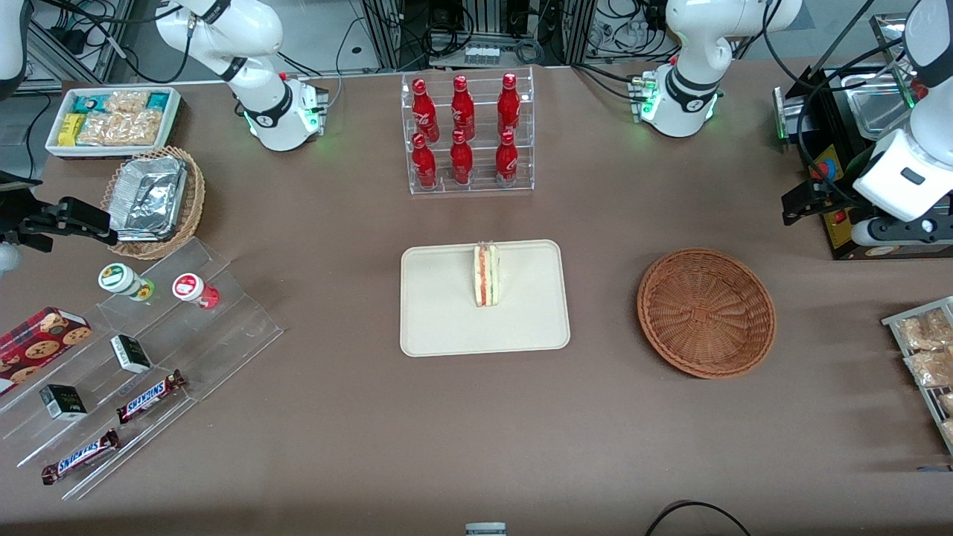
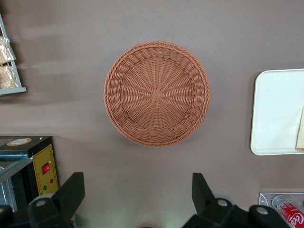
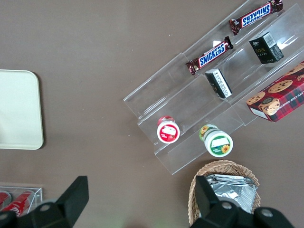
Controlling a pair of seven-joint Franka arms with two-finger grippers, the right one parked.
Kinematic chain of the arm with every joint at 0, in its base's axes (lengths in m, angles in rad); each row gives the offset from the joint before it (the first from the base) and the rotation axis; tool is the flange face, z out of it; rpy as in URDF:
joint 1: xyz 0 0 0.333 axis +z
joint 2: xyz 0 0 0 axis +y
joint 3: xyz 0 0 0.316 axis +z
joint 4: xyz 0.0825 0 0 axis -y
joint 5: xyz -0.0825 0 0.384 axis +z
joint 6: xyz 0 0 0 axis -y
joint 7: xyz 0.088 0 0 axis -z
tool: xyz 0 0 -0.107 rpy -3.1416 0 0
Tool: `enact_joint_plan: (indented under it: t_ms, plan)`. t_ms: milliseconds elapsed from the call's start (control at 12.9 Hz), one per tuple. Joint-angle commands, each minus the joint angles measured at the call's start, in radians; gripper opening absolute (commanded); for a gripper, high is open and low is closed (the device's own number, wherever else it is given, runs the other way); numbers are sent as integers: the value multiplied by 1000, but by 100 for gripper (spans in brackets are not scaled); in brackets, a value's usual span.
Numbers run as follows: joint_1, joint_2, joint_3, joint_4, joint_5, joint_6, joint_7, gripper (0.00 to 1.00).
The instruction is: Place sandwich from basket to tray
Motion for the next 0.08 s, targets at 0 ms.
enact_joint_plan:
  t_ms: [0]
  plan:
    - [-1, 2, 1, 27, -11, -11, 18, 100]
